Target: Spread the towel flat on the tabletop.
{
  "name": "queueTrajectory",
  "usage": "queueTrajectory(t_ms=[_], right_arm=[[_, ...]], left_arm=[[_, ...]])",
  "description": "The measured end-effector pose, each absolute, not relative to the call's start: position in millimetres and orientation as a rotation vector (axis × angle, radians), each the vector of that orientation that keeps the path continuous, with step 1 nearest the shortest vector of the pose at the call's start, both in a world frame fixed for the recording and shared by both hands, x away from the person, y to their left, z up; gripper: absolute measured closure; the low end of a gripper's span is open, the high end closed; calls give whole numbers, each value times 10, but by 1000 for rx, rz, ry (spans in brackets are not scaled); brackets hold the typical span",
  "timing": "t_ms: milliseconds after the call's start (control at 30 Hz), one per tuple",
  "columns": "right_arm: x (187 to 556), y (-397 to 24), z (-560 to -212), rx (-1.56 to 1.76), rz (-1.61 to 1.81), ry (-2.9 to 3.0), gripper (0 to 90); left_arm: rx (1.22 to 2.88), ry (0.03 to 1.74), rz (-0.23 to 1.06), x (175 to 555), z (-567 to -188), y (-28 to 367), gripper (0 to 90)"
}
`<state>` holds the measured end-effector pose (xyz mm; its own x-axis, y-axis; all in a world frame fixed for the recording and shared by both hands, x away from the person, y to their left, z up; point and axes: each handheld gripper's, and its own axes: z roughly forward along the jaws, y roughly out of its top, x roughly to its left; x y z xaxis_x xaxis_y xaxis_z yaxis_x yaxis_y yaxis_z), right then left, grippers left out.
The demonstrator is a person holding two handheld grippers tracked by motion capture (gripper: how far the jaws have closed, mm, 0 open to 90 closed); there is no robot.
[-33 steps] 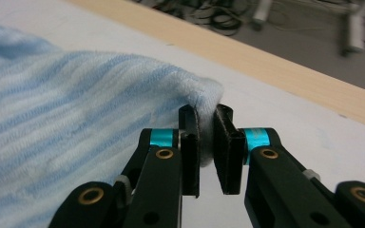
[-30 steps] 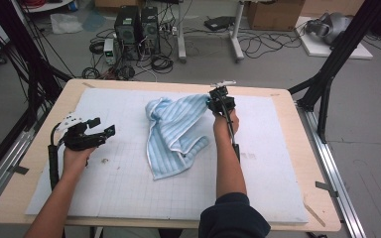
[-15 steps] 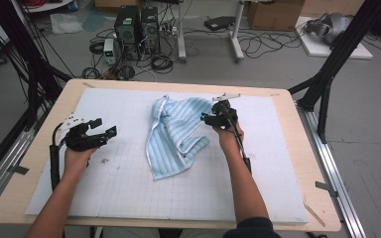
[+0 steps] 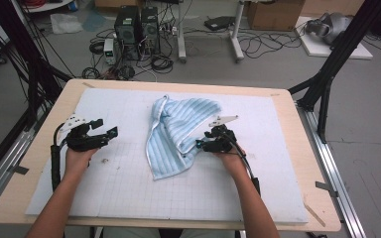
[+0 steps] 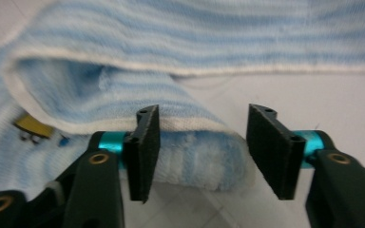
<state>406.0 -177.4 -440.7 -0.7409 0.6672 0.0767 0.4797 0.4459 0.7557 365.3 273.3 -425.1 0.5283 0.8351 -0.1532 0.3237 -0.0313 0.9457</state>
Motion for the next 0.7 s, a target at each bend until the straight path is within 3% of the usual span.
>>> queueTrajectory(t_ms=[167, 700], right_arm=[[4023, -1816, -4458, 1038, 1154, 2477, 798], [3312, -2120, -4342, 992, 1253, 2534, 815]], left_arm=[[1617, 1010, 548, 3656, -4265, 2727, 234], [1632, 971, 501, 3653, -4284, 2628, 235]])
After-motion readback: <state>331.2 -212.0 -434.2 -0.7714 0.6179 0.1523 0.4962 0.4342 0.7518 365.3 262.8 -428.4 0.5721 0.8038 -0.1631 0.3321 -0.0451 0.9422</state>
